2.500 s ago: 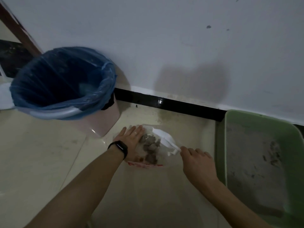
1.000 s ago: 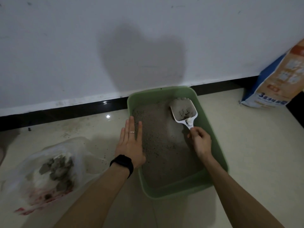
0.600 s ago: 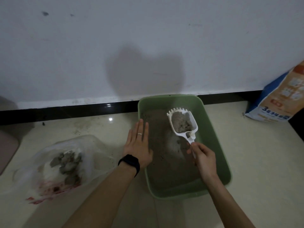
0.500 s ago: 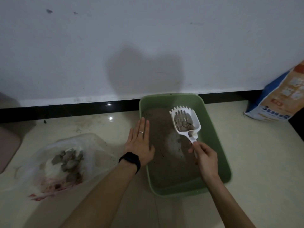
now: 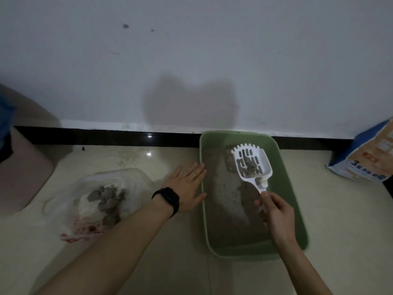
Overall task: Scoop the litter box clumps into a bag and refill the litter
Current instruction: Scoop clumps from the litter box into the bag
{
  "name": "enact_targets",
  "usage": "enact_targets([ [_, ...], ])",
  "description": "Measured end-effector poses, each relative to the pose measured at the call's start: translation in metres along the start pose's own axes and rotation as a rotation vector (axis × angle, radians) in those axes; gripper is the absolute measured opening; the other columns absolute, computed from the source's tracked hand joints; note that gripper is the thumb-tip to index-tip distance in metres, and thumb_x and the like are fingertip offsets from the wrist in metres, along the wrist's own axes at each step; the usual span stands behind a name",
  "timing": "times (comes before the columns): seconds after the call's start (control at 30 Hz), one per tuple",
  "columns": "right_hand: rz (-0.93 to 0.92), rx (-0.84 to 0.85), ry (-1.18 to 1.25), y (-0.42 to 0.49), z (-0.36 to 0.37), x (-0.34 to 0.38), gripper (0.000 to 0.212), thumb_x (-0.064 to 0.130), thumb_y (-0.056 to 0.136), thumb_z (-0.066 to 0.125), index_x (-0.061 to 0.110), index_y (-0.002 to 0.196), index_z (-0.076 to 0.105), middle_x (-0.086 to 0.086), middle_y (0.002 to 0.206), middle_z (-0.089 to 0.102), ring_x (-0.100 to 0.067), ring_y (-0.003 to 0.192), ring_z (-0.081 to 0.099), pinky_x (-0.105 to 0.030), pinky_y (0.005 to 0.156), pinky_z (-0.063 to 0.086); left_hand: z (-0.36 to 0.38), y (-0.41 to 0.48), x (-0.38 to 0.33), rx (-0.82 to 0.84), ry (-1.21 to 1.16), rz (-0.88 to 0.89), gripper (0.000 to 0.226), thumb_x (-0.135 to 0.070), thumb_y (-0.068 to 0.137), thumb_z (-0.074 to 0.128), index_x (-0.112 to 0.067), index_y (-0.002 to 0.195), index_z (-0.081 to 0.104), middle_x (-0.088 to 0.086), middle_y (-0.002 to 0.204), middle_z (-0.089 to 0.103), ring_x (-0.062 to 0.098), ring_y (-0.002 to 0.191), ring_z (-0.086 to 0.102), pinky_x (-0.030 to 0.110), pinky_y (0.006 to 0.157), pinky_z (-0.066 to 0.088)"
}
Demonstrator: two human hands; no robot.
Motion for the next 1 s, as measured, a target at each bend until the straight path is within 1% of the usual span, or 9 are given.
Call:
enact_targets([
  [0.13,0.042,0.026,0.054,0.0,0.013,0.008,0.03,0.028,0.096,0.059,0.016,0.073,0.073,-0.014,0.071,0.062,-0.021,0.058,0.045,-0.033,0.054,0.036,-0.005,-0.011,0.02,0.052,0.011,0.005,0.073,-0.054,0.098,0.025,-0.018,0.155,-0.003,-0.001,0.163,-0.005,0.014,0.148,-0.007,0.045,0.12,-0.001],
  [0.3,0.035,0.091,0.1,-0.014,0.043,0.038,0.03,0.022,0.097,0.059,0.014,0.071,0.072,-0.007,0.066,0.064,-0.014,0.05,0.044,-0.03,0.051,0.034,-0.01,-0.047,0.088,0.047,0.024,-0.077,0.075,-0.057,0.096,0.027,-0.02,0.155,-0.003,-0.002,0.163,-0.004,0.014,0.148,-0.005,0.04,0.119,-0.003],
  [0.47,-0.028,0.254,0.106,-0.046,0.108,0.07,0.029,0.02,0.097,0.059,0.013,0.071,0.07,0.007,0.049,0.054,-0.006,0.041,0.041,-0.016,0.039,0.032,0.014,-0.128,0.183,-0.026,-0.016,-0.282,0.081,-0.061,0.092,0.026,-0.026,0.153,-0.015,-0.004,0.161,-0.016,0.015,0.148,-0.009,0.04,0.119,-0.006],
  [0.63,-0.104,0.492,-0.013,-0.086,0.2,0.079,0.021,0.025,0.098,0.059,0.023,0.081,0.072,0.002,0.073,0.071,-0.01,0.049,0.047,-0.024,0.047,0.039,0.058,-0.204,0.247,0.037,0.007,-0.452,0.089,-0.064,0.089,0.029,-0.026,0.15,-0.024,-0.003,0.157,-0.028,0.015,0.146,-0.019,0.042,0.118,-0.011],
  [0.73,-0.339,0.574,-0.35,-0.111,0.248,0.092,0.017,0.036,0.099,0.054,0.034,0.092,0.069,0.013,0.081,0.072,-0.003,0.061,0.06,-0.027,0.06,0.048,0.081,-0.229,0.257,0.104,0.009,-0.491,0.097,-0.068,0.086,0.036,-0.023,0.151,-0.021,-0.001,0.157,-0.028,0.017,0.146,-0.019,0.042,0.117,-0.013],
  [0.8,-0.617,0.598,-0.727,-0.131,0.278,0.096,0.021,0.04,0.101,0.046,0.033,0.108,0.064,0.01,0.088,0.071,-0.011,0.075,0.065,-0.033,0.065,0.052,0.089,-0.237,0.26,0.142,0.004,-0.512,0.105,-0.068,0.083,0.043,-0.022,0.151,-0.022,-0.002,0.157,-0.028,0.019,0.147,-0.018,0.043,0.118,-0.011],
  [0.83,-0.756,0.568,-0.872,-0.141,0.288,0.098,0.023,0.038,0.101,0.045,0.029,0.111,0.063,0.007,0.089,0.069,-0.017,0.074,0.065,-0.035,0.062,0.051,0.09,-0.238,0.261,0.153,-0.003,-0.522,0.108,-0.068,0.082,0.046,-0.021,0.15,-0.023,-0.001,0.158,-0.027,0.019,0.147,-0.017,0.044,0.119,-0.009],
  [0.9,-0.948,0.479,-0.968,-0.157,0.296,0.105,0.018,0.031,0.097,0.056,0.022,0.107,0.067,0.002,0.082,0.067,-0.023,0.062,0.06,-0.032,0.052,0.045,0.088,-0.235,0.261,0.156,-0.015,-0.533,0.111,-0.066,0.081,0.05,-0.018,0.15,-0.023,0.0,0.158,-0.026,0.019,0.147,-0.015,0.045,0.119,-0.007],
  [1.0,-1.057,0.409,-0.95,-0.162,0.292,0.115,0.013,0.023,0.089,0.069,0.017,0.1,0.071,0.0,0.074,0.066,-0.023,0.052,0.055,-0.029,0.045,0.039,0.084,-0.228,0.259,0.146,-0.03,-0.537,0.113,-0.064,0.08,0.052,-0.016,0.149,-0.024,0.001,0.159,-0.024,0.019,0.147,-0.014,0.045,0.119,-0.007],
])
Point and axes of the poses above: each hand's wrist, its own y-axis towards the middle knuckle, its own z-axis out of the palm, x = y × z, the point moved 10 cm from there along y, towards the middle knuckle
